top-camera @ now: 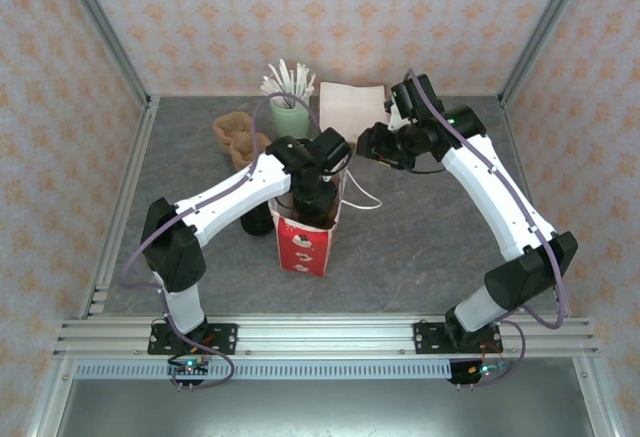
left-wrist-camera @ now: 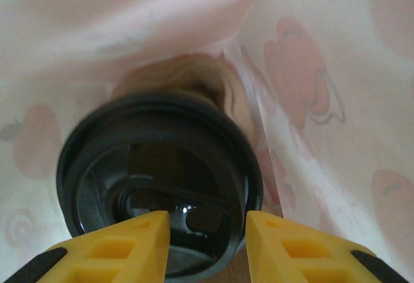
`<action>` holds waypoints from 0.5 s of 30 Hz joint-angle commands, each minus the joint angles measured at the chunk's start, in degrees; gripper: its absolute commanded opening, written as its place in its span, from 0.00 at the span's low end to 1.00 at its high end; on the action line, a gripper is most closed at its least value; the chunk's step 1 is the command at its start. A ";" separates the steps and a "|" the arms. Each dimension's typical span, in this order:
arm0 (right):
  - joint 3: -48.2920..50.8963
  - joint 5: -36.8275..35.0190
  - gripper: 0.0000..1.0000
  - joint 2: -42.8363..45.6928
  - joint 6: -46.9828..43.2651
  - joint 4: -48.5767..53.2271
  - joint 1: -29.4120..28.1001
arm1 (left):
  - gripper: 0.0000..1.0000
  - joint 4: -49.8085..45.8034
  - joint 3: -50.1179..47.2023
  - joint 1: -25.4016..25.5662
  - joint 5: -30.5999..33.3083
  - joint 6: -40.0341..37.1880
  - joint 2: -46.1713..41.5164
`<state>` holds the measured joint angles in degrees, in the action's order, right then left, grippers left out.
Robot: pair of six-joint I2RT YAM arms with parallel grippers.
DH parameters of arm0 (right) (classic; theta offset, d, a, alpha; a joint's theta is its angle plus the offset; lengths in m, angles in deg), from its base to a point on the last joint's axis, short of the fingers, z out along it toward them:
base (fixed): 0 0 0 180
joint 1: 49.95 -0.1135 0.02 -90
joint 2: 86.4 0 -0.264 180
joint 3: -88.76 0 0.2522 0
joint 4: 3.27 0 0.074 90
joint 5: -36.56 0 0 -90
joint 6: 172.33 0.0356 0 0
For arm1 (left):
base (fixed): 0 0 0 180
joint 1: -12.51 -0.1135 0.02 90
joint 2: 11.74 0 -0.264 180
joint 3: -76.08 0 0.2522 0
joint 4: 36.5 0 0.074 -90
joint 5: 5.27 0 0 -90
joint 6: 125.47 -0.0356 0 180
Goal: Pack the takeout coffee
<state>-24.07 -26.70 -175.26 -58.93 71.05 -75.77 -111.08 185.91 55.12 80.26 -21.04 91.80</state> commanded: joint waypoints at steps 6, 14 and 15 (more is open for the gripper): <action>1.15 -1.69 0.48 1.97 0.35 -0.44 0.05 | 0.36 2.11 -4.30 0.56 0.60 -0.91 -1.30; 1.51 -0.77 0.48 2.28 0.97 -1.00 0.06 | 0.37 2.69 -2.85 0.50 1.60 -0.25 -2.21; 1.42 -0.68 0.48 2.28 1.04 -1.20 0.07 | 0.37 2.51 -1.90 0.37 1.27 -0.20 -2.16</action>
<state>-23.45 -26.68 -175.11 -58.72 70.94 -75.77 -109.13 181.85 55.65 80.57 -21.43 91.06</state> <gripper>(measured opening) 0.480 0.370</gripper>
